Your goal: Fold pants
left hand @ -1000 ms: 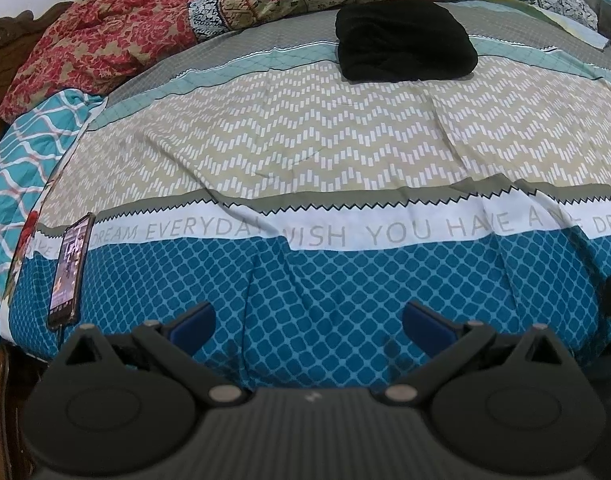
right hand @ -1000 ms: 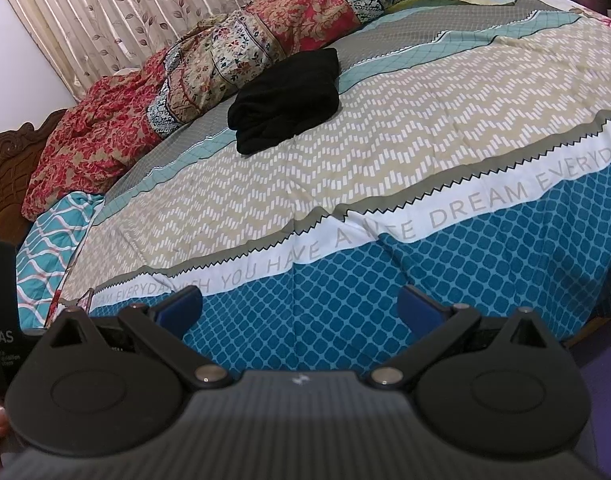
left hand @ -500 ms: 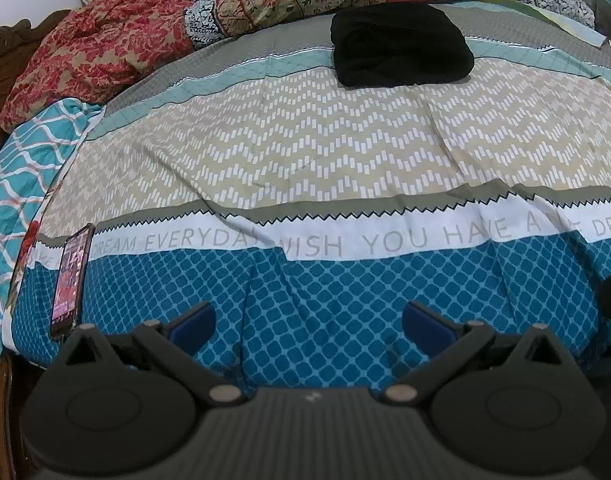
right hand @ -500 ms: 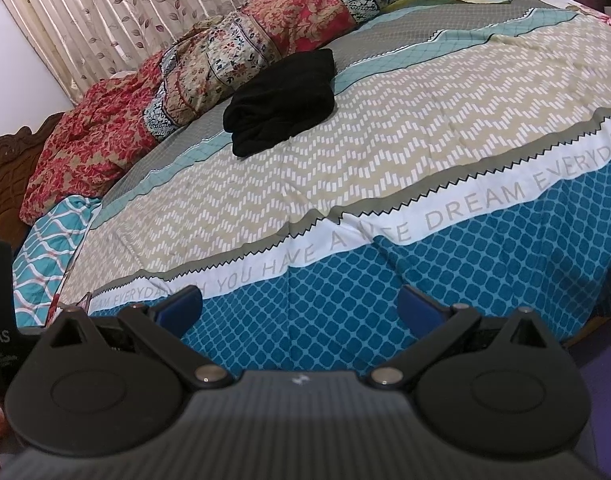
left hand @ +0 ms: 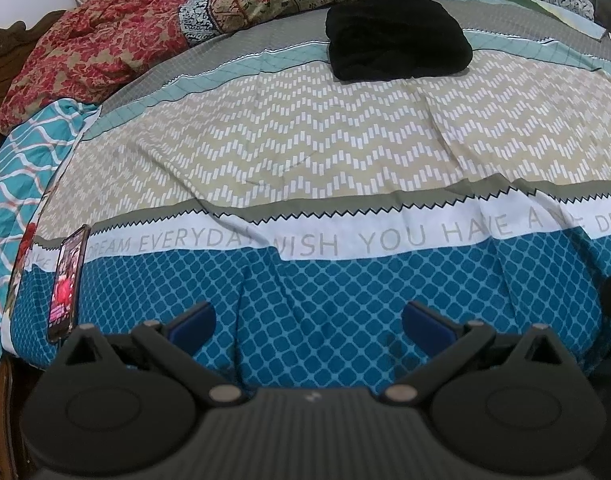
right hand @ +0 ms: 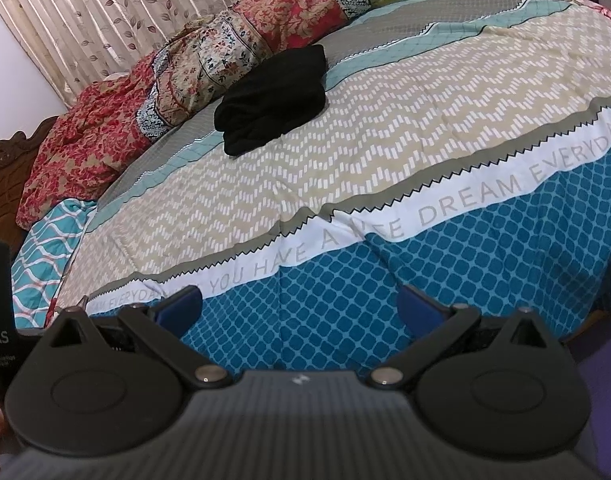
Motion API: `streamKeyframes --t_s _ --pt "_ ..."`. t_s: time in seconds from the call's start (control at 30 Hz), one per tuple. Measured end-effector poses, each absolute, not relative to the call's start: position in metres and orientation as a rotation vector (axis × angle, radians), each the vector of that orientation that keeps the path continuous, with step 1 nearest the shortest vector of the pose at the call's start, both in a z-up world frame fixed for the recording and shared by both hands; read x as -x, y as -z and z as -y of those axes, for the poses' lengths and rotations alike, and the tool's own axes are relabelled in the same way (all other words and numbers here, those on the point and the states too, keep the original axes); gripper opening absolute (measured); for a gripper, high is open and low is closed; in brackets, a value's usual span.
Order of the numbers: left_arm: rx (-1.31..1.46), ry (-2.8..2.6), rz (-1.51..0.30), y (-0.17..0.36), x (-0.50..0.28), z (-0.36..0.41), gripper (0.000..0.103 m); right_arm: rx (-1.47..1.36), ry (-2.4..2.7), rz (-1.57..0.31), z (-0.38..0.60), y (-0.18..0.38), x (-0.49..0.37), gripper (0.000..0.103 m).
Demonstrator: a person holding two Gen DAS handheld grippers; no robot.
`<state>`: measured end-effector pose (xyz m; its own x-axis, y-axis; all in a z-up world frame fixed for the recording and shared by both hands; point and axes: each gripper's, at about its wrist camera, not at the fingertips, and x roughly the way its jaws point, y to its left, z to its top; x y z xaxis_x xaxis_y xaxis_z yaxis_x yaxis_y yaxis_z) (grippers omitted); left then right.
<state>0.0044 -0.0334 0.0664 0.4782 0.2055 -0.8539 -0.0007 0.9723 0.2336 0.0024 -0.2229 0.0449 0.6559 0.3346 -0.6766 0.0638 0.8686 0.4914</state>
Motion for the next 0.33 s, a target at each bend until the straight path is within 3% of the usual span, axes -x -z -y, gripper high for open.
streamKeyframes --t_s 0.33 --pt "-0.226 -0.079 -1.010 -0.077 -0.011 0.044 0.103 -0.503 -0.149 -0.842 0.226 -0.046 -0.004 0.103"
